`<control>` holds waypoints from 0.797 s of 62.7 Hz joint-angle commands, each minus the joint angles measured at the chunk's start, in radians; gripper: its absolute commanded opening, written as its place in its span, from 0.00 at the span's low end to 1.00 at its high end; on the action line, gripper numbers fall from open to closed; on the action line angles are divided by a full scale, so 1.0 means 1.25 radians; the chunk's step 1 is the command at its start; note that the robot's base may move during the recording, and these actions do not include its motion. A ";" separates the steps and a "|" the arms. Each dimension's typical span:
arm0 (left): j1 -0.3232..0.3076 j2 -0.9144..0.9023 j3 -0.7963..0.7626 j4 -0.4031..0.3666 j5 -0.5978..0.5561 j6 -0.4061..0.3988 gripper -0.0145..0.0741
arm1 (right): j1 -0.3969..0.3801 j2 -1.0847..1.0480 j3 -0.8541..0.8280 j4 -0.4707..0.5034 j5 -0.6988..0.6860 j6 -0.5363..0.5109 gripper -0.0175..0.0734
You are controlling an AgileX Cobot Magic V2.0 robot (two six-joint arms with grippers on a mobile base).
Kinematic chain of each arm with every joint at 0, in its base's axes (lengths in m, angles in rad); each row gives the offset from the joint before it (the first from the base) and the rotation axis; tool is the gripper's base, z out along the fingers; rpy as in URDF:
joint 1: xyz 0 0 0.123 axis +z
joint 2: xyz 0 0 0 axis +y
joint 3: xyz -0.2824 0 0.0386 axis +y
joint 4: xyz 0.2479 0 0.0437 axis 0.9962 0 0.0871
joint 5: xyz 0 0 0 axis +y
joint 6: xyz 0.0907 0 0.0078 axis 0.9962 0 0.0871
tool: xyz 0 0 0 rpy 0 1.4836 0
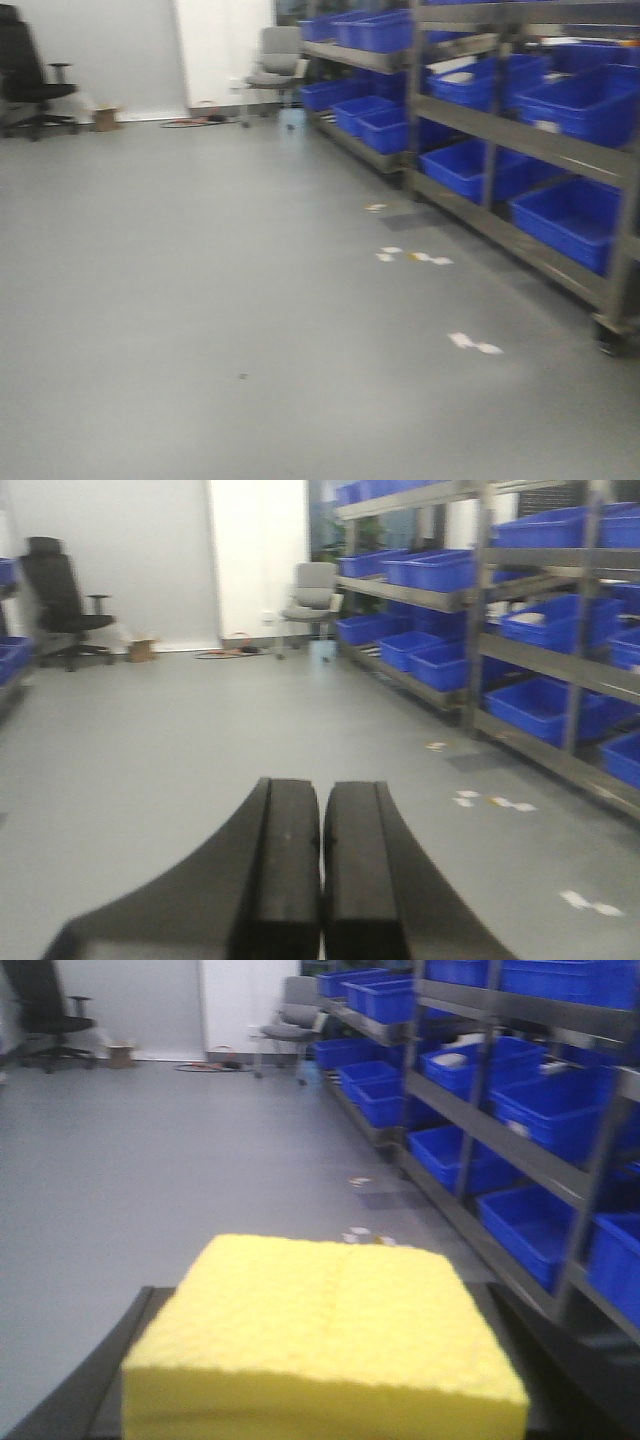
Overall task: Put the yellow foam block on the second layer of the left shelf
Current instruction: 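Drive the base toward the shelf rack of blue bins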
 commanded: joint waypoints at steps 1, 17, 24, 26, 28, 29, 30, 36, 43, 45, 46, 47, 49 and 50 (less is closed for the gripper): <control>0.002 -0.014 0.023 -0.005 -0.065 -0.003 0.30 | -0.006 0.007 -0.023 -0.009 -0.071 -0.005 0.74; 0.002 -0.014 0.023 -0.005 -0.065 -0.003 0.30 | -0.006 0.007 -0.023 -0.009 -0.071 -0.005 0.74; 0.002 -0.014 0.023 -0.005 -0.065 -0.003 0.30 | -0.006 0.007 -0.023 -0.009 -0.071 -0.005 0.74; 0.002 -0.014 0.023 -0.005 -0.065 -0.003 0.30 | -0.006 0.007 -0.023 -0.009 -0.071 -0.005 0.74; 0.002 -0.014 0.023 -0.005 -0.065 -0.003 0.30 | -0.006 0.007 -0.023 -0.009 -0.071 -0.005 0.74; 0.002 -0.014 0.023 -0.005 -0.065 -0.003 0.30 | -0.006 0.007 -0.023 -0.009 -0.071 -0.005 0.74; 0.002 -0.014 0.023 -0.005 -0.065 -0.003 0.30 | -0.006 0.007 -0.023 -0.009 -0.071 -0.005 0.74; 0.002 -0.014 0.023 -0.005 -0.065 -0.003 0.30 | -0.006 0.007 -0.023 -0.009 -0.071 -0.005 0.74; 0.002 -0.014 0.023 -0.005 -0.065 -0.003 0.30 | -0.006 0.007 -0.023 -0.009 -0.071 -0.005 0.74; 0.002 -0.014 0.023 -0.005 -0.065 -0.003 0.30 | -0.006 0.007 -0.023 -0.009 -0.071 -0.005 0.74; 0.002 -0.014 0.023 -0.005 -0.065 -0.003 0.30 | -0.006 0.007 -0.023 -0.009 -0.071 -0.005 0.74; 0.002 -0.014 0.023 -0.005 -0.065 -0.003 0.30 | -0.006 0.007 -0.023 -0.009 -0.071 -0.005 0.74; 0.002 -0.014 0.023 -0.005 -0.065 -0.003 0.30 | -0.006 0.007 -0.023 -0.009 -0.071 -0.005 0.74; 0.002 -0.014 0.023 -0.005 -0.065 -0.003 0.30 | -0.006 0.007 -0.023 -0.009 -0.071 -0.005 0.74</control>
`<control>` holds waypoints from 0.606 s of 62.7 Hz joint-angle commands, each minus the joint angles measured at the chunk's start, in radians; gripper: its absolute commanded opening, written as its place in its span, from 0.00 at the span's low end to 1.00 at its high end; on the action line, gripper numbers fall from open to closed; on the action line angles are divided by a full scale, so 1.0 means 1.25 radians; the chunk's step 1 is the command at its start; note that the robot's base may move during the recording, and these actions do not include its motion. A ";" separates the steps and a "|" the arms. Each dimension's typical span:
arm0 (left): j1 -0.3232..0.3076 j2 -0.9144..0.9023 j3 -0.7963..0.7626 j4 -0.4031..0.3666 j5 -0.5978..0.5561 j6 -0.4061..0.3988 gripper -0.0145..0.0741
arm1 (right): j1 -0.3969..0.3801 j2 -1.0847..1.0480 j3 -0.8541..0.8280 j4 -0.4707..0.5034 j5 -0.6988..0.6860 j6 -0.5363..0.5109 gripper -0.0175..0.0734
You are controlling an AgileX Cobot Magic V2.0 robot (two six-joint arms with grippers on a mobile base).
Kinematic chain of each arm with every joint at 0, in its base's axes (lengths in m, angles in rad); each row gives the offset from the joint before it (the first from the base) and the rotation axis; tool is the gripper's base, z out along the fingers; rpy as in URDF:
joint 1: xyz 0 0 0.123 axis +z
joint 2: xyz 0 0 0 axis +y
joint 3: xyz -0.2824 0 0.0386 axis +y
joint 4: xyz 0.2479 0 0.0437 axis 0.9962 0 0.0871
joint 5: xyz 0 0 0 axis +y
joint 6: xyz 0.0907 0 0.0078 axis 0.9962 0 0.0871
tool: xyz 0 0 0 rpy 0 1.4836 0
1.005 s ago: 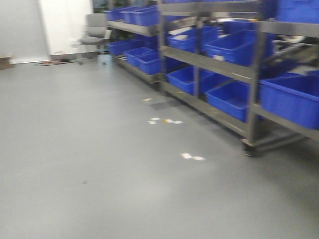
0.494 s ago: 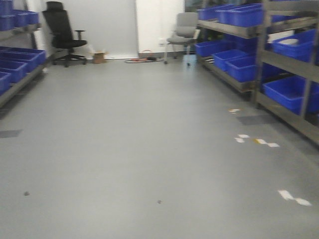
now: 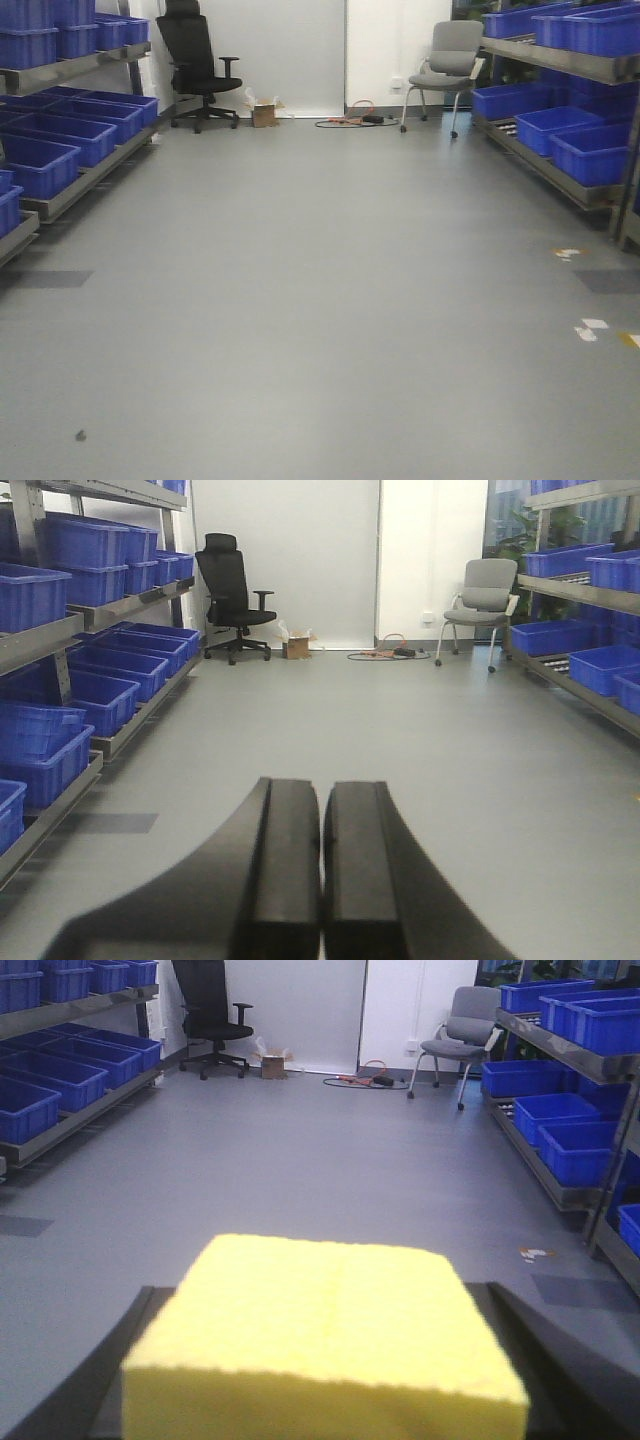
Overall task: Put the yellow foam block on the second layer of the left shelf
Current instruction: 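Drive the base toward the shelf rack of blue bins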
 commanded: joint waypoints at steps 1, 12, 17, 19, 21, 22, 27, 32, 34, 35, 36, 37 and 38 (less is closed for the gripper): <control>0.002 -0.014 0.023 -0.005 -0.065 -0.003 0.30 | -0.006 0.007 -0.023 -0.009 -0.071 -0.005 0.74; 0.002 -0.014 0.023 -0.005 -0.065 -0.003 0.30 | -0.006 0.007 -0.023 -0.009 -0.071 -0.005 0.74; 0.002 -0.014 0.023 -0.005 -0.065 -0.003 0.30 | -0.006 0.007 -0.023 -0.009 -0.071 -0.005 0.74; 0.002 -0.014 0.023 -0.005 -0.065 -0.003 0.30 | -0.006 0.007 -0.023 -0.009 -0.071 -0.005 0.74; 0.002 -0.014 0.023 -0.005 -0.065 -0.003 0.30 | -0.006 0.007 -0.023 -0.009 -0.071 -0.005 0.74; 0.002 -0.014 0.023 -0.005 -0.065 -0.003 0.30 | -0.006 0.007 -0.023 -0.009 -0.071 -0.005 0.74; 0.002 -0.014 0.023 -0.005 -0.065 -0.003 0.30 | -0.006 0.007 -0.023 -0.009 -0.071 -0.005 0.74; 0.002 -0.014 0.023 -0.005 -0.065 -0.003 0.30 | -0.006 0.007 -0.023 -0.009 -0.071 -0.005 0.74; 0.002 -0.014 0.023 -0.005 -0.065 -0.003 0.30 | -0.006 0.007 -0.023 -0.009 -0.071 -0.005 0.74; 0.002 -0.014 0.023 -0.005 -0.065 -0.003 0.30 | -0.006 0.007 -0.023 -0.009 -0.071 -0.005 0.74; 0.002 -0.014 0.023 -0.005 -0.065 -0.003 0.30 | -0.006 0.007 -0.023 -0.009 -0.071 -0.005 0.74; 0.002 -0.014 0.023 -0.005 -0.065 -0.003 0.30 | -0.006 0.007 -0.023 -0.009 -0.071 -0.005 0.74; 0.002 -0.014 0.023 -0.005 -0.065 -0.003 0.30 | -0.006 0.007 -0.023 -0.009 -0.071 -0.005 0.74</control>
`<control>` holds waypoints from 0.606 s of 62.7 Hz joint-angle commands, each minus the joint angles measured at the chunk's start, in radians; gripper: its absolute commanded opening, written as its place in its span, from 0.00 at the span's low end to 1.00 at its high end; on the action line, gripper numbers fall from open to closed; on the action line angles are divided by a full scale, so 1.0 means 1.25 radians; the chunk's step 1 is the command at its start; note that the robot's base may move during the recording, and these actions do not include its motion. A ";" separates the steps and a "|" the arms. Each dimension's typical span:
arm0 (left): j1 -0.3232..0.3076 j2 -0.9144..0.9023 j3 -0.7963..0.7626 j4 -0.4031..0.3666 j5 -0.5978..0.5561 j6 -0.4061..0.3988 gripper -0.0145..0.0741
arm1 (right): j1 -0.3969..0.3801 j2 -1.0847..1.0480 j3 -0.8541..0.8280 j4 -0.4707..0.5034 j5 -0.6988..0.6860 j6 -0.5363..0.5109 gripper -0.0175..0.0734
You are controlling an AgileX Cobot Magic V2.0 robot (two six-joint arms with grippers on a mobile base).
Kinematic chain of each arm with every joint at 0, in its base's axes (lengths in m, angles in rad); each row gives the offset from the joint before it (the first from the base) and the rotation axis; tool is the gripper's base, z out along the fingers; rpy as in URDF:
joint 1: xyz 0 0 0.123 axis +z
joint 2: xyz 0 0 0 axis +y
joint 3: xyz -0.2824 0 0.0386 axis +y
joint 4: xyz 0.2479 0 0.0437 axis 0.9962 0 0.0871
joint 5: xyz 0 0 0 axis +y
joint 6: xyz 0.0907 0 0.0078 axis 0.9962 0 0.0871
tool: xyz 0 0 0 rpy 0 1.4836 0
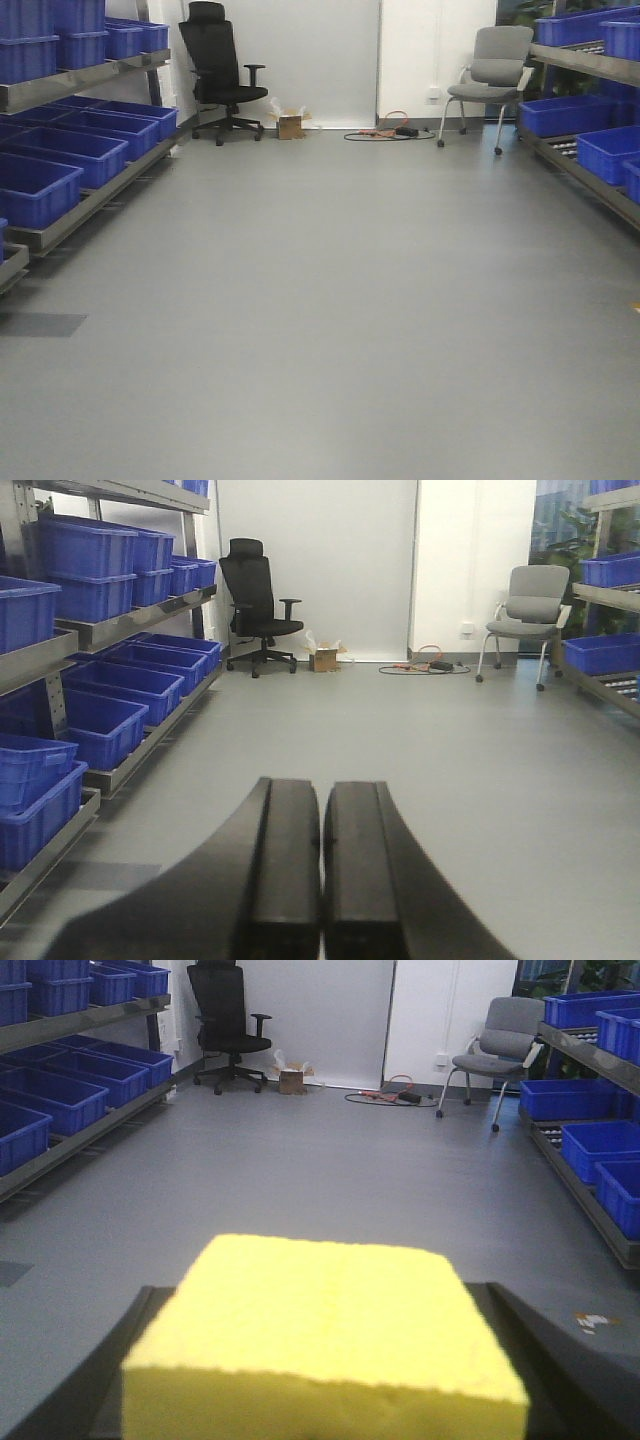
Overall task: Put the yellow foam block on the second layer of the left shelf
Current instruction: 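Drive the base toward the shelf rack of blue bins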
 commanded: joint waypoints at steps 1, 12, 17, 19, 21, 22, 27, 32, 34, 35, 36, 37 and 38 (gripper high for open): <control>0.002 -0.014 0.023 -0.005 -0.065 -0.003 0.30 | -0.006 0.007 -0.023 -0.009 -0.071 -0.005 0.74; 0.002 -0.014 0.023 -0.005 -0.065 -0.003 0.30 | -0.006 0.007 -0.023 -0.009 -0.071 -0.005 0.74; 0.002 -0.014 0.023 -0.005 -0.065 -0.003 0.30 | -0.006 0.007 -0.023 -0.009 -0.071 -0.005 0.74; 0.002 -0.014 0.023 -0.005 -0.065 -0.003 0.30 | -0.006 0.007 -0.023 -0.009 -0.071 -0.005 0.74; 0.002 -0.014 0.023 -0.005 -0.065 -0.003 0.30 | -0.006 0.007 -0.023 -0.009 -0.071 -0.005 0.74; 0.002 -0.014 0.023 -0.005 -0.065 -0.003 0.30 | -0.006 0.007 -0.023 -0.009 -0.071 -0.005 0.74; 0.002 -0.014 0.023 -0.005 -0.065 -0.003 0.30 | -0.006 0.007 -0.023 -0.009 -0.071 -0.005 0.74; 0.002 -0.014 0.023 -0.005 -0.065 -0.003 0.30 | -0.006 0.007 -0.023 -0.009 -0.071 -0.005 0.74; 0.002 -0.014 0.023 -0.005 -0.065 -0.003 0.30 | -0.006 0.007 -0.023 -0.009 -0.071 -0.005 0.74; 0.002 -0.014 0.023 -0.005 -0.065 -0.003 0.30 | -0.006 0.007 -0.023 -0.009 -0.071 -0.005 0.74; 0.002 -0.014 0.023 -0.005 -0.065 -0.003 0.30 | -0.006 0.007 -0.023 -0.009 -0.071 -0.005 0.74; 0.002 -0.014 0.023 -0.005 -0.065 -0.003 0.30 | -0.006 0.007 -0.023 -0.009 -0.071 -0.005 0.74; 0.002 -0.014 0.023 -0.005 -0.065 -0.003 0.30 | -0.006 0.007 -0.023 -0.009 -0.071 -0.005 0.74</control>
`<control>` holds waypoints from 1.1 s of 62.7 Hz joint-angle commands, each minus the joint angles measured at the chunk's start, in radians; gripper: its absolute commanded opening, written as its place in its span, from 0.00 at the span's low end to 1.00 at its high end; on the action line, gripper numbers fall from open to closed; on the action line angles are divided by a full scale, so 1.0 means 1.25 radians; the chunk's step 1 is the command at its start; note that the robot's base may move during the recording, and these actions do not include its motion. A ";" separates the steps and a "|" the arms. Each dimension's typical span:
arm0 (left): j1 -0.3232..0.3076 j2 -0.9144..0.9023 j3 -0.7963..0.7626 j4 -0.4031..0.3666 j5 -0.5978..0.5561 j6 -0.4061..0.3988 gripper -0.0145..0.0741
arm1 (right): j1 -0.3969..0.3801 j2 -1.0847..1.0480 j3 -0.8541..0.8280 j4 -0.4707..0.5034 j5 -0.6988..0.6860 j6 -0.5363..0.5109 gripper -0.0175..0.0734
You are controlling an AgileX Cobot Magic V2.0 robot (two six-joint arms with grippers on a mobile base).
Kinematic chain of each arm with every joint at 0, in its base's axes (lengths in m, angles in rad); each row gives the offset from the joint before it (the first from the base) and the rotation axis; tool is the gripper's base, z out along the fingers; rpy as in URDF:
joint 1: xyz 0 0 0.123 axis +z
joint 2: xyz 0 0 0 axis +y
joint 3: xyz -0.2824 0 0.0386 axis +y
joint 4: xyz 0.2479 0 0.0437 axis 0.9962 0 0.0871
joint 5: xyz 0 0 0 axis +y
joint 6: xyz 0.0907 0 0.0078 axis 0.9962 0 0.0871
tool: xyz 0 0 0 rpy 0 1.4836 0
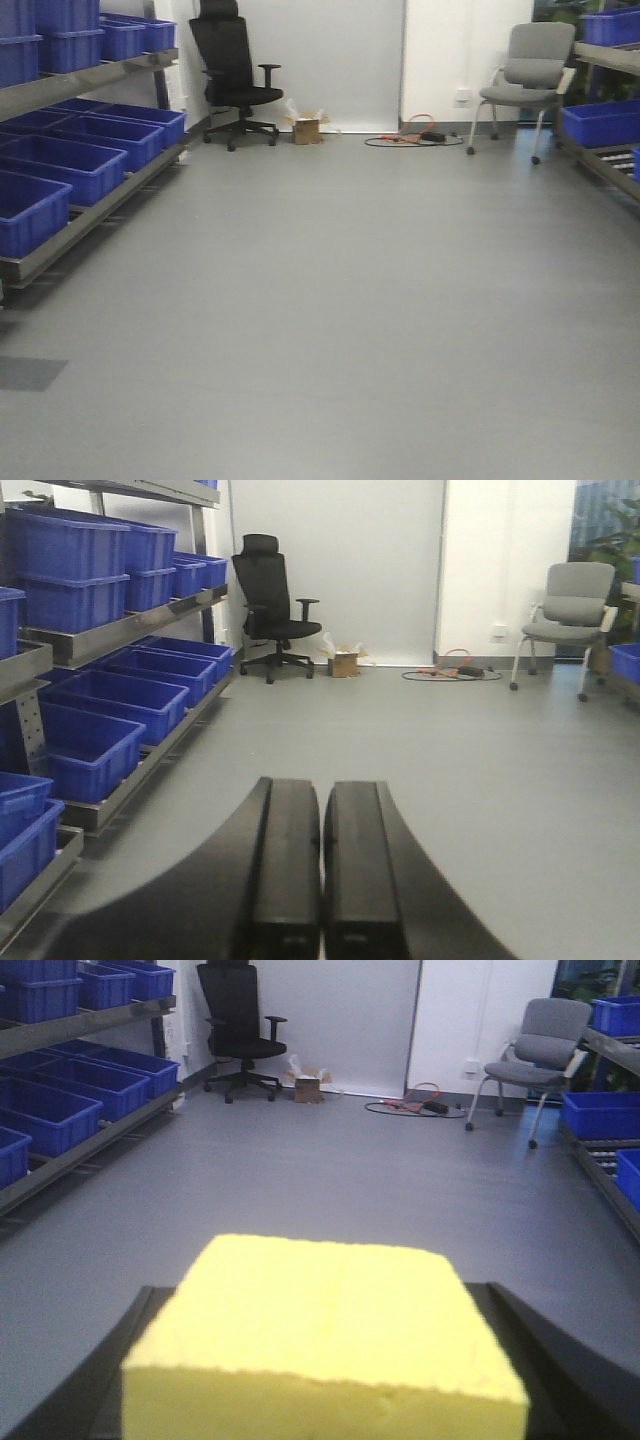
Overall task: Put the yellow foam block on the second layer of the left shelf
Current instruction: 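Drive the base toward the shelf rack of blue bins, then turn and approach the shelf rack, stopping before the blue bins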
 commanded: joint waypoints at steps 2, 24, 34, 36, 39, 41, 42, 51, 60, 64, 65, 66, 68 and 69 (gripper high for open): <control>0.002 -0.014 0.023 -0.005 -0.065 -0.003 0.30 | -0.006 0.007 -0.023 -0.009 -0.071 -0.005 0.74; 0.002 -0.014 0.023 -0.005 -0.065 -0.003 0.30 | -0.006 0.007 -0.023 -0.009 -0.071 -0.005 0.74; 0.002 -0.014 0.023 -0.005 -0.065 -0.003 0.30 | -0.006 0.007 -0.023 -0.009 -0.071 -0.005 0.74; 0.002 -0.014 0.023 -0.005 -0.065 -0.003 0.30 | -0.006 0.007 -0.023 -0.009 -0.071 -0.005 0.74; 0.002 -0.014 0.023 -0.005 -0.065 -0.003 0.30 | -0.006 0.007 -0.023 -0.009 -0.071 -0.005 0.74; 0.002 -0.014 0.023 -0.005 -0.065 -0.003 0.30 | -0.006 0.007 -0.023 -0.009 -0.071 -0.005 0.74; 0.002 -0.014 0.023 -0.005 -0.065 -0.003 0.30 | -0.006 0.007 -0.023 -0.009 -0.071 -0.005 0.74; 0.002 -0.014 0.023 -0.005 -0.065 -0.003 0.30 | -0.006 0.007 -0.023 -0.009 -0.071 -0.005 0.74; 0.002 -0.014 0.023 -0.005 -0.065 -0.003 0.30 | -0.006 0.007 -0.023 -0.009 -0.071 -0.005 0.74; 0.002 -0.014 0.023 -0.005 -0.065 -0.003 0.30 | -0.006 0.007 -0.023 -0.009 -0.071 -0.005 0.74; 0.002 -0.014 0.023 -0.005 -0.065 -0.003 0.30 | -0.006 0.007 -0.023 -0.009 -0.071 -0.005 0.74; 0.002 -0.014 0.023 -0.005 -0.065 -0.003 0.30 | -0.006 0.007 -0.023 -0.009 -0.071 -0.005 0.74; 0.002 -0.014 0.023 -0.005 -0.065 -0.003 0.30 | -0.006 0.007 -0.023 -0.009 -0.071 -0.005 0.74; 0.002 -0.014 0.023 -0.005 -0.065 -0.003 0.30 | -0.006 0.007 -0.023 -0.009 -0.071 -0.005 0.74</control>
